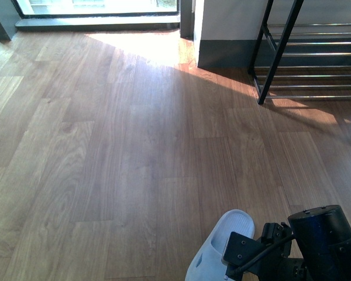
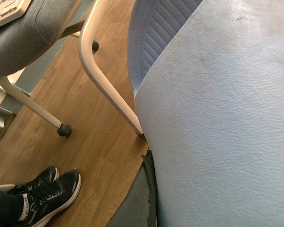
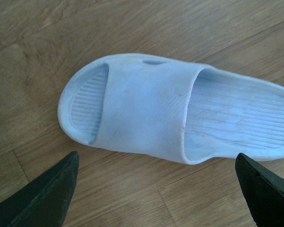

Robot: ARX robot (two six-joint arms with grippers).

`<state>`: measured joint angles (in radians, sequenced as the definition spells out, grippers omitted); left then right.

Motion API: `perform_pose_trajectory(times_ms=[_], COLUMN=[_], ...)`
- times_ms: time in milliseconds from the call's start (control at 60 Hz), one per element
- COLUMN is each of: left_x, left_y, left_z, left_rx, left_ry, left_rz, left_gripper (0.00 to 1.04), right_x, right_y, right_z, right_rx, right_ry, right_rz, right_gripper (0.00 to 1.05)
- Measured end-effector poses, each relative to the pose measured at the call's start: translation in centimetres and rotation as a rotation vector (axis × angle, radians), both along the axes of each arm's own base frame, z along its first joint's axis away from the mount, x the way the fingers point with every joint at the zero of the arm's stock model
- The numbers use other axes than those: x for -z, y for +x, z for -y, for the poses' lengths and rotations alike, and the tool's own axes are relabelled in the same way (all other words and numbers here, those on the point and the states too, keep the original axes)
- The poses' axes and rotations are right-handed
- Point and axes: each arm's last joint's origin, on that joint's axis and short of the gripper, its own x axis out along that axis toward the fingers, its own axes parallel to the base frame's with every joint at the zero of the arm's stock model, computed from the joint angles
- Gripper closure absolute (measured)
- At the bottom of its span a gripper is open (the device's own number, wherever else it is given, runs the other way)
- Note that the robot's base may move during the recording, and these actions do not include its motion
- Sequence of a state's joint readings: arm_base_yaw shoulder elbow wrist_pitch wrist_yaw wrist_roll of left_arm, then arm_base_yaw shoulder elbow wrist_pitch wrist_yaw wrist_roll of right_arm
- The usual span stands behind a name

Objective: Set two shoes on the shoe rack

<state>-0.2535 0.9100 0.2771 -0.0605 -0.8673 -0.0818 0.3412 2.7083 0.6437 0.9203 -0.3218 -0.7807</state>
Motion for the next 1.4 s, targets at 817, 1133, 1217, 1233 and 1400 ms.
perform_pose_trajectory(times_ms=[817, 1133, 1217, 1233, 1400], left_x=[0.0, 0.0, 0.0, 0.0, 0.0], left_y=[0.0, 0.0, 0.0, 0.0, 0.0], left_z=[0.0, 0.0, 0.0, 0.0, 0.0], left_rx=[0.000, 0.000, 0.000, 0.000, 0.000], left_ry=[0.000, 0.000, 0.000, 0.000, 0.000], left_rz=[0.000, 0.000, 0.000, 0.000, 0.000], left_gripper=[1.03, 1.03, 1.03, 1.03, 1.03], right_x=[5.2, 6.5, 6.5, 6.5, 6.4], right_y=[2.5, 2.0, 2.1, 2.1, 2.3], right_z=[-0.4, -0.3, -0.3, -0.3, -0.1], right_rx=[-0.153, -0.229, -0.235, -0.235, -0.231], right_ry=[-0.037, -0.098, -0.103, -0.105, -0.106], right_rz=[-0.030, -0.046, -0.040, -0.038, -0.018], right_gripper=[0.09, 0.54, 0.64, 0.66, 0.87])
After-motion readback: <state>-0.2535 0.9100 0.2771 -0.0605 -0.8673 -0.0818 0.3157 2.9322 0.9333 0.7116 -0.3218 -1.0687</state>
